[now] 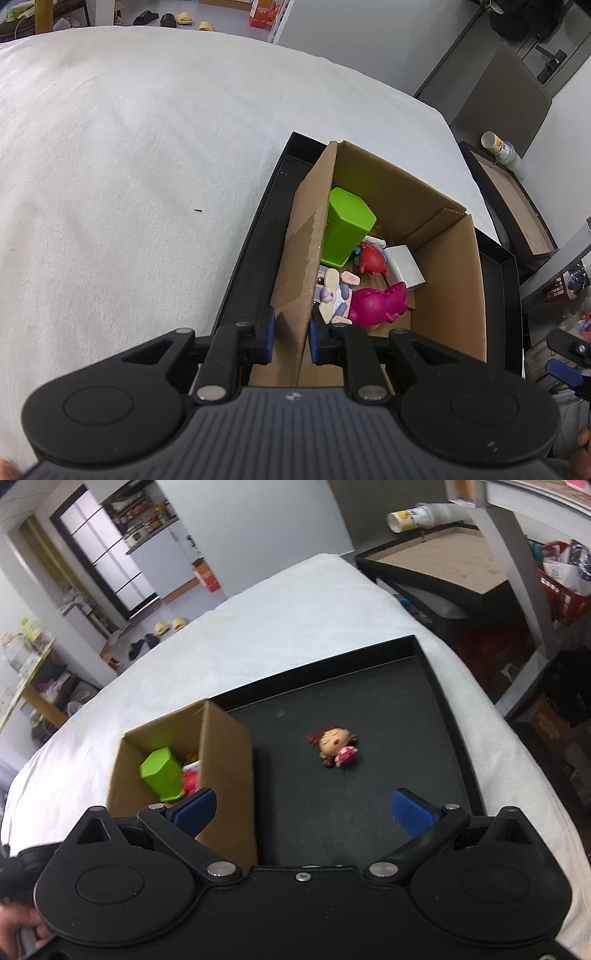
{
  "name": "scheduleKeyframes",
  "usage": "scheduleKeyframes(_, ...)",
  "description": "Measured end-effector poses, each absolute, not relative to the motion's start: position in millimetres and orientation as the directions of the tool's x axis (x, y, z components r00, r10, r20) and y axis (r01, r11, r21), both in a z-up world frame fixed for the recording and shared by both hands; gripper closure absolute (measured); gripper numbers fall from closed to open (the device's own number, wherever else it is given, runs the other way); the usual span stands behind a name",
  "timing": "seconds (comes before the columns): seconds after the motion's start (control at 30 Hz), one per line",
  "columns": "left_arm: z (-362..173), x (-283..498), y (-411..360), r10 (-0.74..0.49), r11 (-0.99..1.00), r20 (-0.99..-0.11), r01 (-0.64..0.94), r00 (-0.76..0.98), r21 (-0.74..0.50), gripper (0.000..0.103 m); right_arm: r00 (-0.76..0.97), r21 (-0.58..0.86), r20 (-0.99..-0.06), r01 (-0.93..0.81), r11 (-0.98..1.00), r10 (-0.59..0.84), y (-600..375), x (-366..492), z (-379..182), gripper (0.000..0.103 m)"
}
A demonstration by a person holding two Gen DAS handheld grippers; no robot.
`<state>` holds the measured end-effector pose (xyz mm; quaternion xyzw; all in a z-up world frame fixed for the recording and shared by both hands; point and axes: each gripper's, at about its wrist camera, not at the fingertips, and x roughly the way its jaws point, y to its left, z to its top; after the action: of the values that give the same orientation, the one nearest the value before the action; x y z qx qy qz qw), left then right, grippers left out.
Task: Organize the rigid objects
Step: 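Move the right gripper over the tray toward the doll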
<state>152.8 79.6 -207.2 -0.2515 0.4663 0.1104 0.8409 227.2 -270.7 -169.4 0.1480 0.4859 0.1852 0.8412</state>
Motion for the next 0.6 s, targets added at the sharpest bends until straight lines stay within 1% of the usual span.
scheduleKeyframes(0.37, -208.1, 153.5, 78.4, -0.045, 0.85, -0.842, -0.423, 0.538, -0.315, 0.086, 0.45, 0.455, -0.77, -0.11, 0.884, 0.452, -266.4, 248.3, -193.9, 0.0)
scheduleKeyframes(0.6, -208.2, 156.1, 75.8, -0.035, 0.853, -0.845, -0.425, 0.533, -0.304, 0.086, 0.435, 0.494, -0.765, -0.078, 0.866, 0.475, -264.4, 260.7, -209.8, 0.0)
